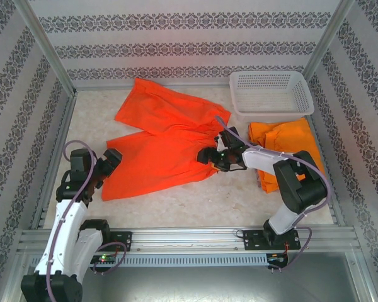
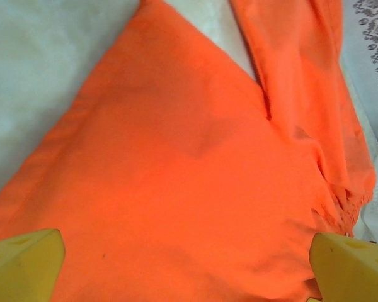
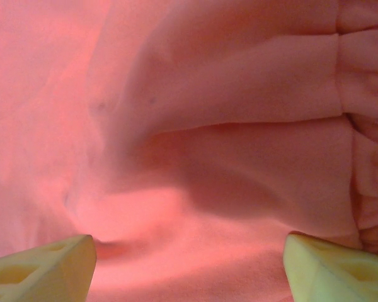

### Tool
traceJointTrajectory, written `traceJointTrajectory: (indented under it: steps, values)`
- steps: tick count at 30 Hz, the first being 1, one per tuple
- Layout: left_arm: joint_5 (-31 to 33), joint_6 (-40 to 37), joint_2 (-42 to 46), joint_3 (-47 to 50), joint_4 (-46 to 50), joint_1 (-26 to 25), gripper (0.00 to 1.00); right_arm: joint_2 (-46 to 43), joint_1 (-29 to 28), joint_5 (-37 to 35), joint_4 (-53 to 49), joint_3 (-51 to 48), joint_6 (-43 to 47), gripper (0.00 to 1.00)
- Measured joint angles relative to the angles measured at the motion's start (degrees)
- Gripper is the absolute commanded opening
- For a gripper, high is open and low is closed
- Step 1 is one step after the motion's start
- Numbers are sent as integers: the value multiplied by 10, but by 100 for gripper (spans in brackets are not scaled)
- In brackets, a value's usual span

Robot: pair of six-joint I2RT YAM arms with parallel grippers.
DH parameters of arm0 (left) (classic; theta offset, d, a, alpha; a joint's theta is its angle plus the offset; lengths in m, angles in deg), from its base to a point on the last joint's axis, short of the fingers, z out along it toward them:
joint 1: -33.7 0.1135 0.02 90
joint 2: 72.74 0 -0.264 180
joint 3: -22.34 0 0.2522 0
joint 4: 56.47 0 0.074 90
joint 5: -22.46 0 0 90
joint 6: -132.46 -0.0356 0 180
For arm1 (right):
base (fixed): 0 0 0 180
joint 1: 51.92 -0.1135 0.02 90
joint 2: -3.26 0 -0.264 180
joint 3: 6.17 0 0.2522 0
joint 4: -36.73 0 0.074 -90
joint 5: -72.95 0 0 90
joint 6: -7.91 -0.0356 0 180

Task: Fold and stack the shorts

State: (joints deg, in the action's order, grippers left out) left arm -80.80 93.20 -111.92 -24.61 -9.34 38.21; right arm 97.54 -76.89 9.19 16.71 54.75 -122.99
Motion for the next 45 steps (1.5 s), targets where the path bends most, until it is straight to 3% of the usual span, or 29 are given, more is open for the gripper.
traceJointTrajectory:
  steps: [8, 10, 16, 22, 30, 40, 45]
  values:
    - [15, 88, 98, 12, 170, 0, 88, -14, -15, -3, 12, -10, -28, 79]
    - [31, 105, 100, 12, 210, 0, 83, -20, -15, -5, 14, -12, -30, 79]
    - [54, 129, 55, 30, 247, 0, 79, -54, -15, -9, 18, -29, -40, 82]
    - [55, 137, 17, 71, 232, 0, 69, -125, -13, -20, 18, -52, -44, 84]
    - [59, 145, -2, 132, 127, 0, 53, -193, 13, -24, 17, -80, -44, 85]
    - [65, 146, -5, 150, 26, 1, 17, -241, 24, -29, 3, -118, -39, 84]
    - [64, 140, -20, 151, -4, 1, 0, -243, 24, -29, -21, -120, 7, 82]
